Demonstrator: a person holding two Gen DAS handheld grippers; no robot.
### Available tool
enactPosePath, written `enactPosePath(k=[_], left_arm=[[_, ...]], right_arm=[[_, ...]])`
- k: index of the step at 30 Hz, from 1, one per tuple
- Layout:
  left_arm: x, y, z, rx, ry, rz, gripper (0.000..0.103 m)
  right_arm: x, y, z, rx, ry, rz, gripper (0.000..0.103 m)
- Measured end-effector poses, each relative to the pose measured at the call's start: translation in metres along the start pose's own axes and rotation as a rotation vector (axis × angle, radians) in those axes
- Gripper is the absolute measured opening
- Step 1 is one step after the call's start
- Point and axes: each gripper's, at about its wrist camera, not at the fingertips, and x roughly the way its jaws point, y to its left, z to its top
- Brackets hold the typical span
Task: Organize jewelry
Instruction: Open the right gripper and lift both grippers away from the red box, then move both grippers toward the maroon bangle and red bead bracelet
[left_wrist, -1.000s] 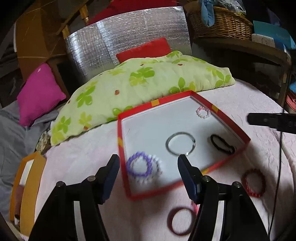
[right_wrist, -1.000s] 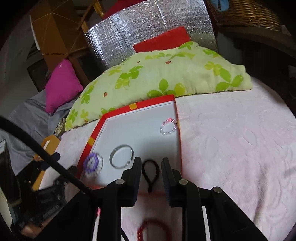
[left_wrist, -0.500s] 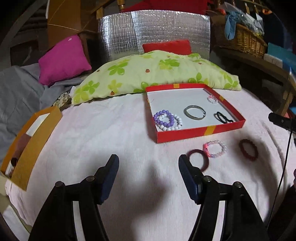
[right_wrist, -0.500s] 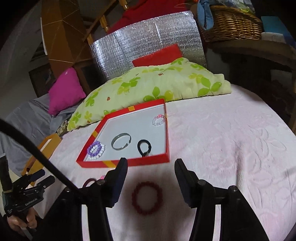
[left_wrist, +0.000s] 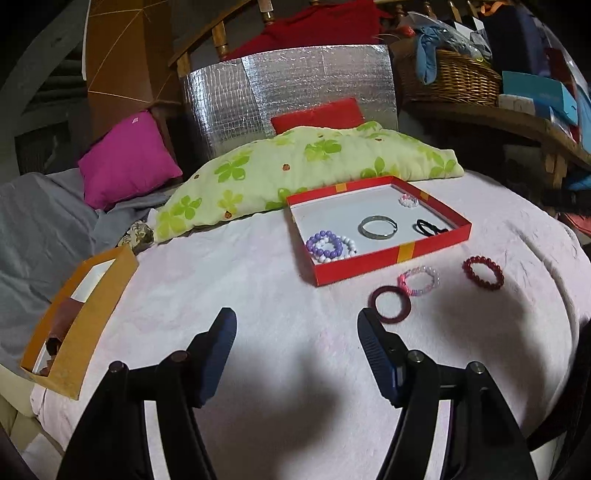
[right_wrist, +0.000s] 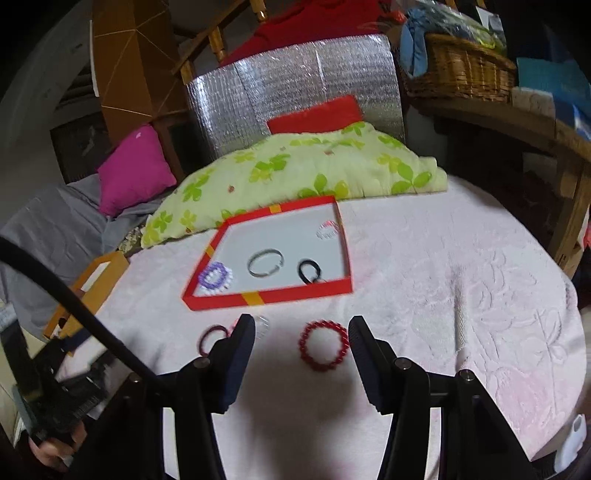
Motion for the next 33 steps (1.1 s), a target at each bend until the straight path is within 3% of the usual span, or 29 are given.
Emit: enactPosePath(k=[8, 18, 25, 33], left_arm=[[-0.016, 0.030, 0.004, -0.116, -0.017, -0.040, 0.069], [-0.019, 0.047, 0.011, -0.163, -0.039, -0.080, 0.069], [-0.010, 0.052, 0.011, -0.183, -0.030, -0.061, 0.069], [-0.003, 0.042, 0.010, -0.184, -0.004, -0.071, 0.069]], right_arm=[[-0.028, 0.056, 0.030, -0.046, -0.096, 0.017, 0.057], [-0.040, 0.088, 0.038, -0.086, -0.137, 0.027, 0.057], [-0.045, 0.081, 0.039, -0.073, -0.161, 0.025, 0.057], [-0.030, 0.055, 0.018, -0.089, -0.114, -0.002, 0.059]])
